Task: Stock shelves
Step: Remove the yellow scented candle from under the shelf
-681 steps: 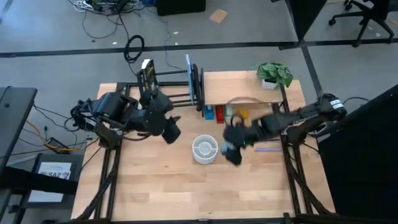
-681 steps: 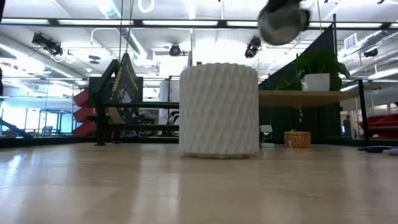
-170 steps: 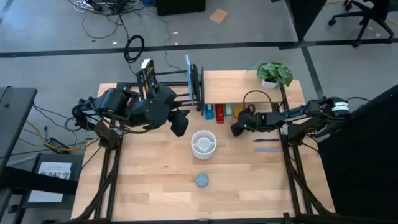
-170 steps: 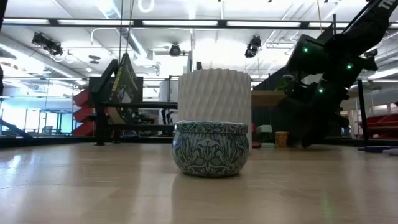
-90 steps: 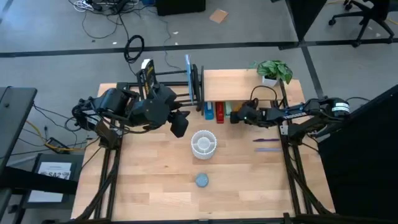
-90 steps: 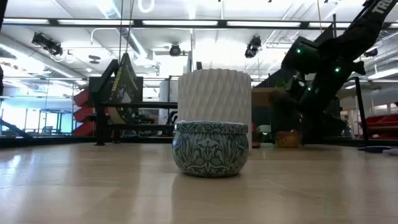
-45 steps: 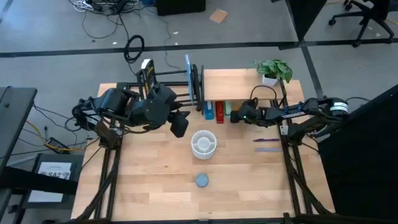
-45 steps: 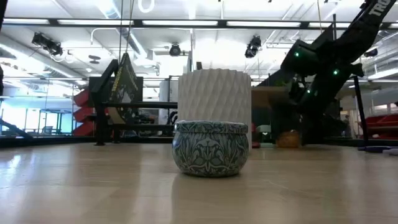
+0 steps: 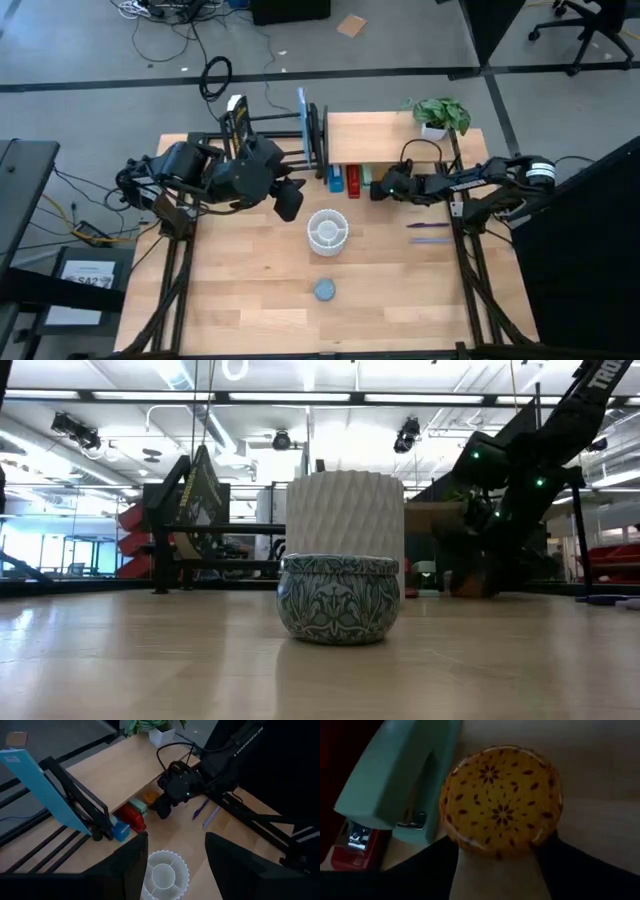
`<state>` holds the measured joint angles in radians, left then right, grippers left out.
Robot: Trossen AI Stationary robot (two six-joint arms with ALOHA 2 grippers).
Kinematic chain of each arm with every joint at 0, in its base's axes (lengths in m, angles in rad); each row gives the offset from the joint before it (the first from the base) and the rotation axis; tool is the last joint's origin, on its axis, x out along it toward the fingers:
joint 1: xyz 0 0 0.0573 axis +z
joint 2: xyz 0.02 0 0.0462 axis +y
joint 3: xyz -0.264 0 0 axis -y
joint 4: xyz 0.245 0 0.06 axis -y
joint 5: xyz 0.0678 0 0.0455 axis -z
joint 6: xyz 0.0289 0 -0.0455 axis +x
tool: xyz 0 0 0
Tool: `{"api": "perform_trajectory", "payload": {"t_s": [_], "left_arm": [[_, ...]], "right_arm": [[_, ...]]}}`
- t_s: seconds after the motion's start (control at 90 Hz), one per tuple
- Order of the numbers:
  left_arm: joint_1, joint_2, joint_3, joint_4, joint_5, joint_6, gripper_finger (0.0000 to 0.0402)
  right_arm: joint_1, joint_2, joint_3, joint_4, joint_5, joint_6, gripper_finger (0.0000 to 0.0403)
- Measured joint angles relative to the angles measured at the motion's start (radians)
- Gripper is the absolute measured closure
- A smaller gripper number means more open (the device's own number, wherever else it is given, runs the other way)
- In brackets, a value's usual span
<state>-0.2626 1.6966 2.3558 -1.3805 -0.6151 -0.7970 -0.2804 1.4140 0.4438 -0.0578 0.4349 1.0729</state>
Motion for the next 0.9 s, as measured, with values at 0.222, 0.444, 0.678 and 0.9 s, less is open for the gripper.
{"api": "perform_trajectory", "payload": {"t_s": [0.222, 0.444, 0.678, 0.9], "left_arm": [[0.0, 0.0, 0.0, 0.0, 0.0, 0.0, 0.0224], [0.0, 0.0, 0.0, -0.001, 0.0, 0.0, 0.0224], [0.0, 0.0, 0.0, -0.001, 0.0, 0.0, 0.0224], [0.0, 0.0, 0.0, -0.001, 0.0, 0.0, 0.0224]], "right_arm": [[0.031, -0.022, 0.0, -0.045, -0.014, 0.005, 0.0202], [0.105, -0.088, 0.0, -0.159, -0.016, 0.071, 0.0225], [0.195, -0.139, -0.001, -0.163, 0.094, 0.012, 0.0236], [0.171, -0.139, -0.001, -0.089, 0.104, -0.198, 0.0165]]}}
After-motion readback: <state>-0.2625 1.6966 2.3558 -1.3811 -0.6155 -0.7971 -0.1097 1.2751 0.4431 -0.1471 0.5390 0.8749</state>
